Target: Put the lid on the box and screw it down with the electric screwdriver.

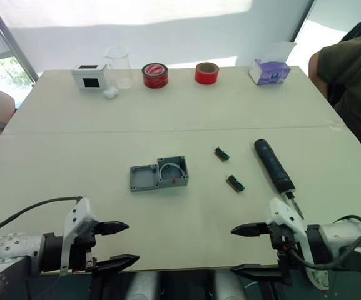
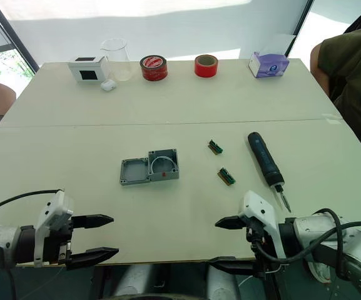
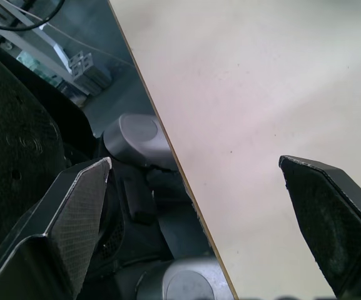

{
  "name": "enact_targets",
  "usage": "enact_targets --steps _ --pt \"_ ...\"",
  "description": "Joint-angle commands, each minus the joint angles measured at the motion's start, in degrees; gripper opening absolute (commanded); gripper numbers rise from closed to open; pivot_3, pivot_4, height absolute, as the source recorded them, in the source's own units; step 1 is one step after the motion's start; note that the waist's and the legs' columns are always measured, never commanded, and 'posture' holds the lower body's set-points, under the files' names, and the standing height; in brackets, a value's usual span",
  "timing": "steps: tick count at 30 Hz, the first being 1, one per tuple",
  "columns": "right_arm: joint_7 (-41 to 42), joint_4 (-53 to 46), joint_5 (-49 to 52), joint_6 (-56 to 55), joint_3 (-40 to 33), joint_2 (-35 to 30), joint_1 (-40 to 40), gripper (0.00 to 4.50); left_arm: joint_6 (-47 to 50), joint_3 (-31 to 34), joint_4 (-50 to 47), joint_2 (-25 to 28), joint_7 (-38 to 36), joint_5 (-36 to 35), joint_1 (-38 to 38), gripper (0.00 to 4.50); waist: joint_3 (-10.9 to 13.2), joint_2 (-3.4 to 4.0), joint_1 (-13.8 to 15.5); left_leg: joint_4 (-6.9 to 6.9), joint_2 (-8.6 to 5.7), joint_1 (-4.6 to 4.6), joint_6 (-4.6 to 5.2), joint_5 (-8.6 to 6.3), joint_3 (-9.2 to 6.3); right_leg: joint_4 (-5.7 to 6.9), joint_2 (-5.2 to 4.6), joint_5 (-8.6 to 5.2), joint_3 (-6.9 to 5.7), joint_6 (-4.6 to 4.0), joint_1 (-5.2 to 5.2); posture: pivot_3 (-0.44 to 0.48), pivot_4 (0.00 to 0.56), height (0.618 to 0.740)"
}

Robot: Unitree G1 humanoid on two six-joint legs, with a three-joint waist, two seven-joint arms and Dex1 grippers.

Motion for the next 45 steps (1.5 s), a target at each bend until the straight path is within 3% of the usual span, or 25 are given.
enact_targets --steps 1,10,14,17,19,21,23,27,32,38,45 --pt "-0.7 -1.6 2.2 0.3 -0.3 0.9 -1.3 4.49 0.5 0.8 -0.4 1.0 -0.4 -1.6 -1.6 4.5 0.0 0.01 0.0 0.0 0.0 0.0 0.0 0.0 0.0 0.0 0.0 0.0 0.0 0.0 0.0 0.0 0.15 0.74" --pt "-3.7 -1.8 3.3 1.3 1.2 2.2 -3.4 4.49 2.9 0.6 -1.4 0.4 4.9 -2.5 -4.7 4.5 0.0 0.0 0.0 0.0 0.0 0.0 0.0 0.0 0.0 0.01 0.0 0.0 0.01 0.0 0.0 0.0 0.15 0.74" --pt "-6.4 -2.0 4.3 2.5 2.6 3.7 -4.9 4.49 5.3 1.1 -0.8 1.2 8.3 -4.8 -9.7 4.5 0.0 0.0 0.0 0.01 0.0 0.0 0.0 0.0 -0.01 0.05 0.0 0.01 0.0 0.01 -0.01 0.0 0.15 0.74" --pt "-8.1 -1.1 6.5 2.2 1.7 5.5 -7.2 4.49 9.1 1.0 2.5 2.3 11.9 -9.3 -19.3 4.5 0.0 -0.01 0.2 0.04 -0.01 0.01 -0.01 0.01 -0.03 0.08 0.03 0.01 -0.01 0.02 0.0 0.0 0.15 0.74" --pt "-10.2 -1.3 8.2 2.2 1.3 6.9 -9.1 4.49 10.4 -0.5 6.0 6.0 9.1 -9.3 -26.3 4.5 0.0 -0.01 0.0 0.06 -0.02 0.02 -0.01 0.02 -0.03 0.11 0.04 0.02 -0.02 0.03 0.02 0.0 0.15 0.74" --pt "-12.3 -1.6 9.6 1.8 1.1 8.0 -11.3 4.49 7.5 -7.2 10.1 12.2 3.0 -2.8 -35.0 4.5 0.1 -0.13 -0.2 0.06 -0.06 0.03 0.01 0.01 0.06 0.16 0.05 0.02 0.07 0.04 -0.04 0.0 0.15 0.74" --pt "-14.3 -1.8 10.4 1.9 1.4 8.9 -13.3 4.49 2.7 -14.3 13.7 14.6 -2.6 3.7 -42.5 4.5 0.3 -0.44 -0.1 0.09 -0.07 -0.02 -0.15 0.11 0.07 0.71 0.11 0.0 0.09 0.05 -0.32 0.0 0.15 0.74" --pt "-21.5 -3.4 12.6 3.1 4.6 11.8 -19.2 4.49 -7.8 -33.3 25.8 11.2 -13.9 20.9 -64.0 4.5 0.3 -0.48 0.4 0.08 -0.1 0.06 -0.15 0.13 0.21 0.75 0.15 -0.01 0.18 0.04 -0.28 0.0 0.15 0.74" --pt "-29.2 -2.8 11.6 3.6 6.0 14.9 -22.1 4.49 -2.1 -52.4 39.5 -1.9 -22.3 33.4 -84.9 4.5 0.4 -0.69 1.0 0.16 -0.13 -0.03 -0.06 0.11 0.33 0.83 0.2 0.1 0.33 0.3 -0.37 0.0 0.15 0.74" --pt "-29.6 -3.1 8.0 2.0 8.0 15.8 -19.0 4.49 1.2 -59.3 46.2 -11.2 -25.7 38.7 -90.7 4.5 0.4 -0.7 -0.3 0.23 -0.12 -0.06 0.19 -0.03 0.5 0.91 0.19 0.01 0.54 0.53 -0.5 0.0 0.15 0.74" --pt "-28.7 -3.6 4.7 0.1 7.5 16.2 -14.8 4.49 2.7 -61.8 47.1 -15.3 -27.6 42.1 -91.3 4.5 0.4 -0.7 -0.5 0.24 -0.06 -0.06 0.19 -0.03 0.49 1.08 0.22 -0.02 0.55 0.57 -0.58 0.0 0.15 0.74"
